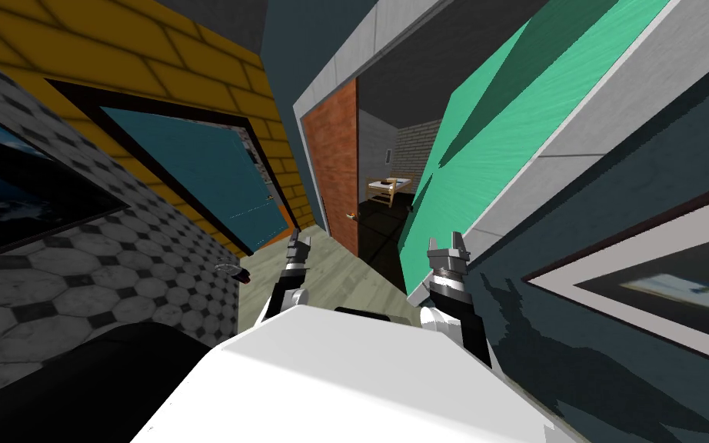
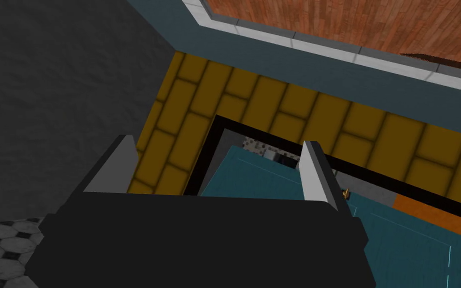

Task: Push the door open

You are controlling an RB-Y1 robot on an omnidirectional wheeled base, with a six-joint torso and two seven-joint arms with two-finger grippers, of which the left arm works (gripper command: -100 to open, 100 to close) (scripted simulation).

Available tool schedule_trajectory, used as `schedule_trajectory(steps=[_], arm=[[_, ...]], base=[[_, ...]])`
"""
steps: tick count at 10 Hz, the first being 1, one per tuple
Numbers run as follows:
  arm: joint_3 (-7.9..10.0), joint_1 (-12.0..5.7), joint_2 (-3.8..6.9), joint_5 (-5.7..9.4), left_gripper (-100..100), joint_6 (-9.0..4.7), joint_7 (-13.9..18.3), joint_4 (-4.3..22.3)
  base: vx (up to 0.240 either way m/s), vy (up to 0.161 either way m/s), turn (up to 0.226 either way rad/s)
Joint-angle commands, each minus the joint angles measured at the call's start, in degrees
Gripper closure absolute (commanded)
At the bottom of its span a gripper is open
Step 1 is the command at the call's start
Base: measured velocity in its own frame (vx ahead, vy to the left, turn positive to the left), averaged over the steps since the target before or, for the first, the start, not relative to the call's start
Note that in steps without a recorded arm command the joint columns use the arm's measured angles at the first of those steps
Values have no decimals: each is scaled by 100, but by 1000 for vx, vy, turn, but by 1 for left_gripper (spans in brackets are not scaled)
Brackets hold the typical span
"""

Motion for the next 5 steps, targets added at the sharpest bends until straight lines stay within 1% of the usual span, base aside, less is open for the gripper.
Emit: schedule_trajectory(steps=[1,4,5], arm=[[46,-26,49,205,-100,149,104,124],[107,-122,98,575,-100,444,253,376],[133,-161,114,726,-100,565,314,479]], base=[[74,25,-2],[92,21,-4],[81,10,-6]])
